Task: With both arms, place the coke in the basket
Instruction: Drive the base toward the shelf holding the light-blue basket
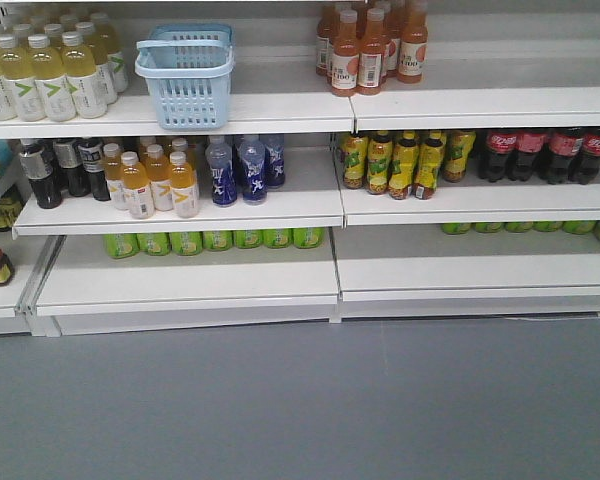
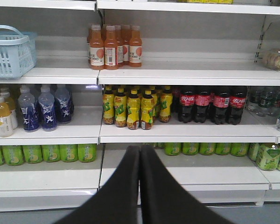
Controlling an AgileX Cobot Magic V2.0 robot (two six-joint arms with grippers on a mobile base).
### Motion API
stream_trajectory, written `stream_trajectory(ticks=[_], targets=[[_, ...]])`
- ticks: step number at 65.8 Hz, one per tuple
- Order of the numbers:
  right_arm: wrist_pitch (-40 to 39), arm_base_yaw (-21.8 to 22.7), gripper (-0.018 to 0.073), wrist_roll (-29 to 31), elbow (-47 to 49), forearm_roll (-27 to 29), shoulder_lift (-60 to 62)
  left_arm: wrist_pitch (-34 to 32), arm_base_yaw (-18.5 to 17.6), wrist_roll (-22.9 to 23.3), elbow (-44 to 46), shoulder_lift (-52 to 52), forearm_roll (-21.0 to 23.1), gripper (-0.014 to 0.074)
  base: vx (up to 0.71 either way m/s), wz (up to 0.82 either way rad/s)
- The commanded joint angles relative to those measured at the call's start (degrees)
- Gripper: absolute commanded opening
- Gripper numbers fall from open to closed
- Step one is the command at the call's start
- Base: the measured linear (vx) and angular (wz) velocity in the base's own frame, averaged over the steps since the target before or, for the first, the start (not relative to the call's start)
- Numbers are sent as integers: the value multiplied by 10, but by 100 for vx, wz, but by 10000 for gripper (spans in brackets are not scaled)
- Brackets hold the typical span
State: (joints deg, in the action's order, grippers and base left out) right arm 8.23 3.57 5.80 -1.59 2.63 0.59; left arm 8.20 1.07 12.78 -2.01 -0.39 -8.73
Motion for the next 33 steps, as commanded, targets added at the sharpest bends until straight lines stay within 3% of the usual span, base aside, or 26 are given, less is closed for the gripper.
stream_trajectory(ticks=[1, 33], targets=[[-42, 3, -10, 3, -5, 0, 7, -45, 2, 2, 19, -11, 0, -6, 7, -5], [-42, 3, -10, 3, -5, 0, 7, -45, 2, 2, 19, -11, 0, -6, 10, -4]])
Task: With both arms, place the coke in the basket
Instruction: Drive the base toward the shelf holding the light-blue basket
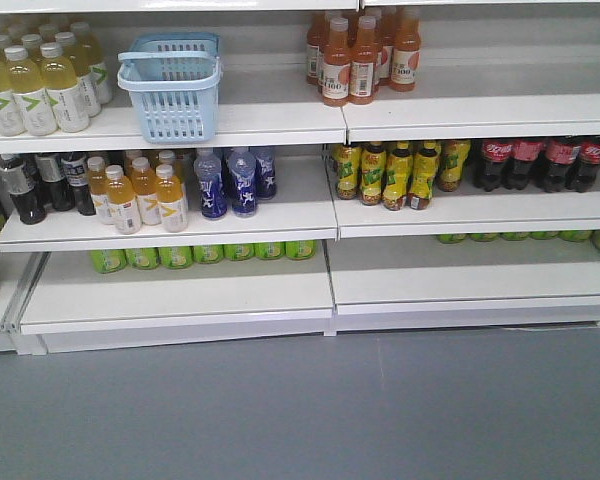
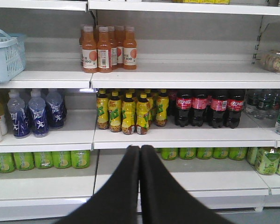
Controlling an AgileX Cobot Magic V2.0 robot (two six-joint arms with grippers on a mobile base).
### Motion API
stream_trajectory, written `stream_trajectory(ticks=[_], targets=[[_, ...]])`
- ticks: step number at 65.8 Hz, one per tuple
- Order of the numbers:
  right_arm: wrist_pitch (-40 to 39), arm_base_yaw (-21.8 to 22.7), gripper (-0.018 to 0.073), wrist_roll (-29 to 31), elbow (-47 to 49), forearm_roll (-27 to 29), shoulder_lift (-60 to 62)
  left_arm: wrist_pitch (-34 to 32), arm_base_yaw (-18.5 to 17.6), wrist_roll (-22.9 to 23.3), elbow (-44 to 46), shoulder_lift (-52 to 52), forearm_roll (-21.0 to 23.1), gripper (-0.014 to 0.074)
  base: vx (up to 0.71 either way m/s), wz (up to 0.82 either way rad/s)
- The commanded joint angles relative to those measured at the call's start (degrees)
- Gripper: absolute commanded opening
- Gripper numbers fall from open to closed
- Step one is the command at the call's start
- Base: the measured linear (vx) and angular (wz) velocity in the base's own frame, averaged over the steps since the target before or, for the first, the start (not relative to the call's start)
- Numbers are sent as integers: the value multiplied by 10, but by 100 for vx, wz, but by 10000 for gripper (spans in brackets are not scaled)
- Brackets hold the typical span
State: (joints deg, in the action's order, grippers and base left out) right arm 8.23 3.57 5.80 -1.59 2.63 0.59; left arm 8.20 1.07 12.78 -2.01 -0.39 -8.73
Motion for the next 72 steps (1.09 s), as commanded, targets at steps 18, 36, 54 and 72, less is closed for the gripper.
stream_trajectory(ticks=[18, 36, 54, 72], targets=[[-42, 3, -10, 3, -5, 0, 7, -45, 2, 2, 19, -11, 0, -6, 12, 5], [-42, 3, -10, 3, -5, 0, 7, -45, 2, 2, 19, -11, 0, -6, 11, 5], [-42, 3, -10, 3, -5, 0, 7, -45, 2, 2, 19, -11, 0, -6, 10, 3], [-42, 3, -10, 3, -5, 0, 7, -45, 2, 2, 19, -11, 0, -6, 12, 2]])
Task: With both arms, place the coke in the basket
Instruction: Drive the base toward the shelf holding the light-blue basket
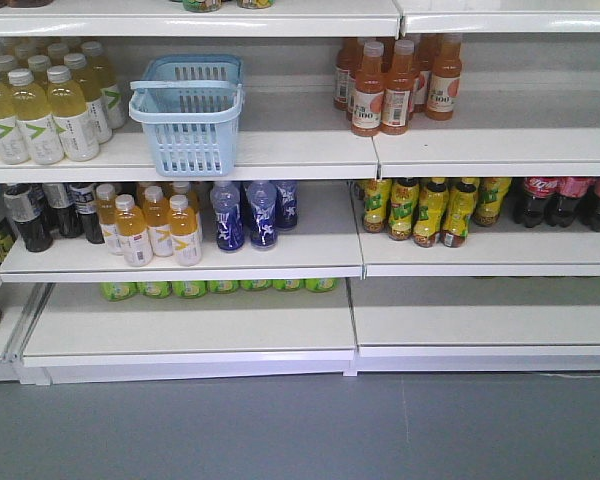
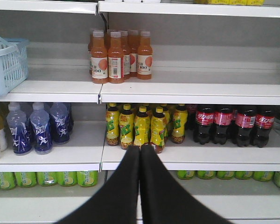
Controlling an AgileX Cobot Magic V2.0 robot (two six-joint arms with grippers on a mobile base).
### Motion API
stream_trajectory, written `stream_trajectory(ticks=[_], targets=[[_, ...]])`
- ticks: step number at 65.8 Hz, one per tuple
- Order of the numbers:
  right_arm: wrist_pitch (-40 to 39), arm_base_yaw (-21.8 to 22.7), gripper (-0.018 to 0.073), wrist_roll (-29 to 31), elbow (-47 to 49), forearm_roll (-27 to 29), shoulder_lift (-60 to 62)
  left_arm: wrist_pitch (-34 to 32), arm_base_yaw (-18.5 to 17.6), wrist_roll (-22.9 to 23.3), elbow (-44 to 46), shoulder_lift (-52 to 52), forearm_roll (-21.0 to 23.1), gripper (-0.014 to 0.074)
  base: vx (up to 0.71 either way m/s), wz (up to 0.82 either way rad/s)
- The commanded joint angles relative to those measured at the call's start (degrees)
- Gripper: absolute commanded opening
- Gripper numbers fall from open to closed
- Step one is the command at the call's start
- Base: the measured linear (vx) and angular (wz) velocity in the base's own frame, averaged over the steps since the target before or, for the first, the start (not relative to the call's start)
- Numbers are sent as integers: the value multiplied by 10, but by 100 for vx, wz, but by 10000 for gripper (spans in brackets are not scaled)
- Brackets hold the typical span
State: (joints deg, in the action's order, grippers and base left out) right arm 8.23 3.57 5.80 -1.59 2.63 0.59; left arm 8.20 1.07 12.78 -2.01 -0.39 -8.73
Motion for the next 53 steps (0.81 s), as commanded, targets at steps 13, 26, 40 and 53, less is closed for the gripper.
stream_trajectory(ticks=[13, 26, 40, 53], targets=[[-42, 3, -10, 3, -5, 0, 7, -45, 2, 2, 19, -11, 0, -6, 13, 1], [-42, 3, -10, 3, -5, 0, 7, -45, 2, 2, 19, -11, 0, -6, 13, 3], [-42, 3, -10, 3, -5, 0, 7, -45, 2, 2, 19, -11, 0, -6, 12, 1], [-42, 3, -10, 3, -5, 0, 7, -45, 2, 2, 19, -11, 0, -6, 10, -1]])
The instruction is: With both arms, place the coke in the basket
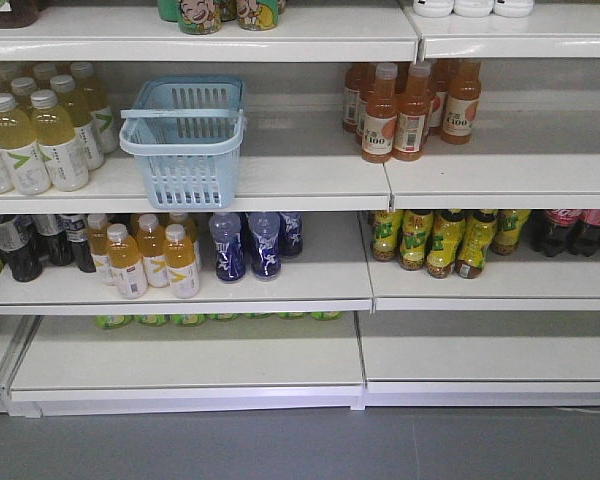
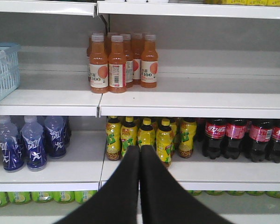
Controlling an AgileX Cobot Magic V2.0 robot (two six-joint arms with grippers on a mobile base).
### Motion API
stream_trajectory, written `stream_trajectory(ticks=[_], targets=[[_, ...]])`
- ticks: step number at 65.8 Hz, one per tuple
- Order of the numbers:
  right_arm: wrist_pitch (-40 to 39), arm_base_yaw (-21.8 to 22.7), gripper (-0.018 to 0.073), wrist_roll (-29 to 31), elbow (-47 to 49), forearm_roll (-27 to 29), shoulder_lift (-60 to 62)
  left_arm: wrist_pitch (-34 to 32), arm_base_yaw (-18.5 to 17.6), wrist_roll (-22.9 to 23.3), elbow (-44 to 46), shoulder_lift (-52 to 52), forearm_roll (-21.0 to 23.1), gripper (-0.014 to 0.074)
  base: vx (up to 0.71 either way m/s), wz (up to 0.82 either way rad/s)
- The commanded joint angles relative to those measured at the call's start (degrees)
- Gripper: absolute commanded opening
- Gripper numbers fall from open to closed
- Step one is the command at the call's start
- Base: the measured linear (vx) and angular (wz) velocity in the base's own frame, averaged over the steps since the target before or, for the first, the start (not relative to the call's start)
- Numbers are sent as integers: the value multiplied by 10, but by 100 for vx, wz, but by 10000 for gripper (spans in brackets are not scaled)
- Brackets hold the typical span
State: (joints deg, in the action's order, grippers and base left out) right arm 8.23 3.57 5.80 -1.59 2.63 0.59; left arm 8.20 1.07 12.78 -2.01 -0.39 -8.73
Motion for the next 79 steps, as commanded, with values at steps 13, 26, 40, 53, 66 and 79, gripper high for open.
stream_trajectory(ticks=[13, 26, 40, 53, 66, 79], targets=[[-42, 3, -10, 3, -5, 0, 7, -45, 2, 2, 19, -11, 0, -6, 9, -1], [-42, 3, -10, 3, -5, 0, 7, -45, 2, 2, 19, -11, 0, -6, 8, -1], [-42, 3, -10, 3, -5, 0, 7, -45, 2, 2, 19, -11, 0, -6, 8, -2], [-42, 3, -10, 3, -5, 0, 7, -45, 2, 2, 19, -11, 0, -6, 8, -1], [-42, 3, -10, 3, -5, 0, 7, -45, 2, 2, 19, -11, 0, -6, 8, 0], [-42, 3, -10, 3, -5, 0, 7, -45, 2, 2, 19, -11, 0, -6, 7, 0]])
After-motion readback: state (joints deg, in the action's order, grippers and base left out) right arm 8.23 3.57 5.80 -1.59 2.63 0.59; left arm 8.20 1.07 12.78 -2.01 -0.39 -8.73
